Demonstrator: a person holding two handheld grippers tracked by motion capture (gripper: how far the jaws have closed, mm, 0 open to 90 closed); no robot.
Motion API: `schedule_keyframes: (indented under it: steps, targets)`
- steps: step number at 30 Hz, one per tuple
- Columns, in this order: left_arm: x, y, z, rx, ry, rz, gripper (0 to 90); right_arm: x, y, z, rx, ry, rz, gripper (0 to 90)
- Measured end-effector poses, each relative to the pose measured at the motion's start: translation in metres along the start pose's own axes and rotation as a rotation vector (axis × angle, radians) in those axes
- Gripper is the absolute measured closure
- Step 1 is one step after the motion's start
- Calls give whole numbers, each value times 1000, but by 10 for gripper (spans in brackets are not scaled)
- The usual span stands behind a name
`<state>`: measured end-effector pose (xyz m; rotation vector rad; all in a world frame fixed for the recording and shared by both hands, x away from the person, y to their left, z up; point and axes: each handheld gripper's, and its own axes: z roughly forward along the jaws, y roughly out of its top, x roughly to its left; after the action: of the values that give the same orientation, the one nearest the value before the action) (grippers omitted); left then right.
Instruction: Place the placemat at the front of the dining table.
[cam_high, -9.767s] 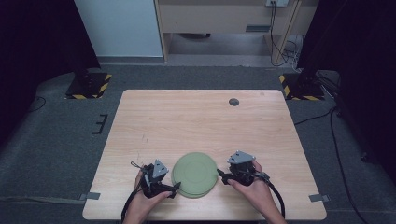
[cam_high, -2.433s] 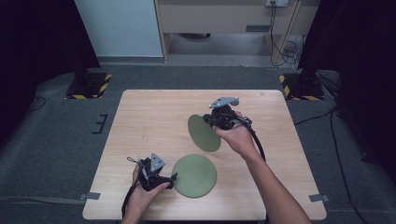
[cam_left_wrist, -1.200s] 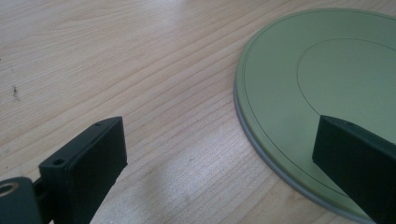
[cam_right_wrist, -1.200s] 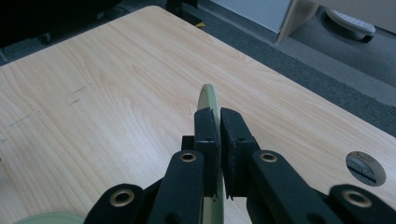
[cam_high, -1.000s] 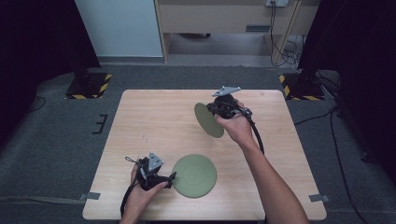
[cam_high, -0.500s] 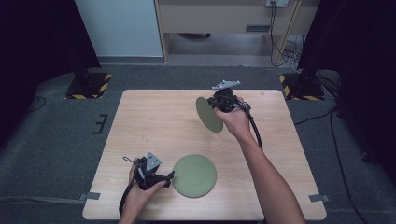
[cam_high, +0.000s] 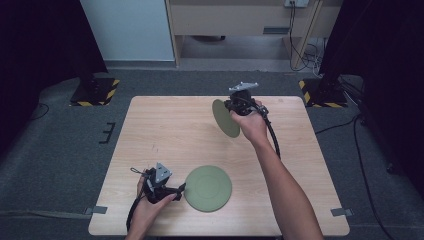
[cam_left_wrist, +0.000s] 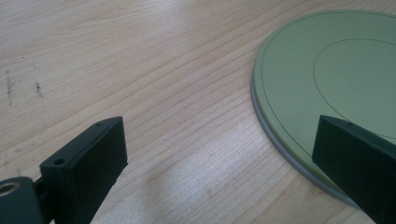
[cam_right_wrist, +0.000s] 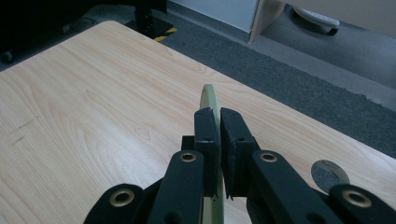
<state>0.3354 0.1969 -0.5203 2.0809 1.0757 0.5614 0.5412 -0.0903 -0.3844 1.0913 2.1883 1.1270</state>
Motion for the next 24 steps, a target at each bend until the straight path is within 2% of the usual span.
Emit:
schedule_keyframes:
  steps: [8,24]
  targets:
    - [2,0,-1,1,2,1,23,1,-1,7,8,-18,2,864]
    - [2,-1,-1,-4,0,-9,23,9,6,20,-14,-21,30,864]
